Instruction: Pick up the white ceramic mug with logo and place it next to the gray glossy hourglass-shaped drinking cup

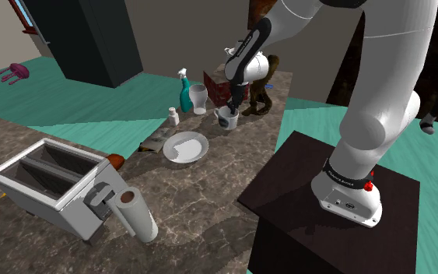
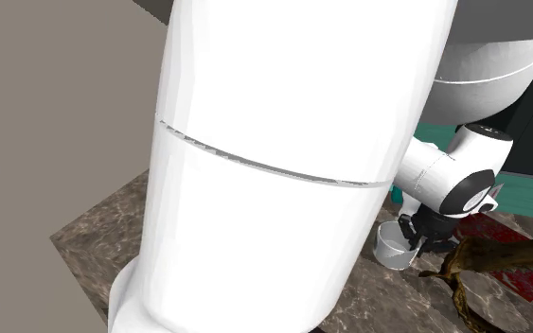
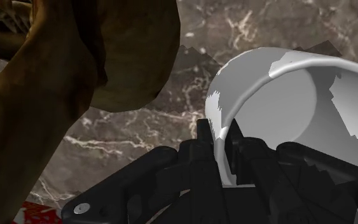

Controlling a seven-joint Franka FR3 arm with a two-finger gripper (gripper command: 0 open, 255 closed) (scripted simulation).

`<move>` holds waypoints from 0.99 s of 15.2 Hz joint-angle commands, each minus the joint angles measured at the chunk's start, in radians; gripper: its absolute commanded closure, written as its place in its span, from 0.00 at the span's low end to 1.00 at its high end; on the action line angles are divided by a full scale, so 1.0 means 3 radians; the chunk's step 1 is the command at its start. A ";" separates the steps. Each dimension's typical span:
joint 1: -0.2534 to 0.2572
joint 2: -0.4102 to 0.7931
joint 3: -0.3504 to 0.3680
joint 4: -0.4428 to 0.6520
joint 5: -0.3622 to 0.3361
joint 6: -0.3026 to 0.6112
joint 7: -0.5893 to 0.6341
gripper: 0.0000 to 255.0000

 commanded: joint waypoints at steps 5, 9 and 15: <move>-0.0001 0.0003 0.0000 0.0000 0.0001 0.0005 -0.0002 0.00; -0.0001 0.0003 0.0000 0.0000 0.0001 0.0005 -0.0002 0.00; 0.0000 -0.0387 -0.0037 -0.0030 -0.0061 -0.0356 0.0042 0.00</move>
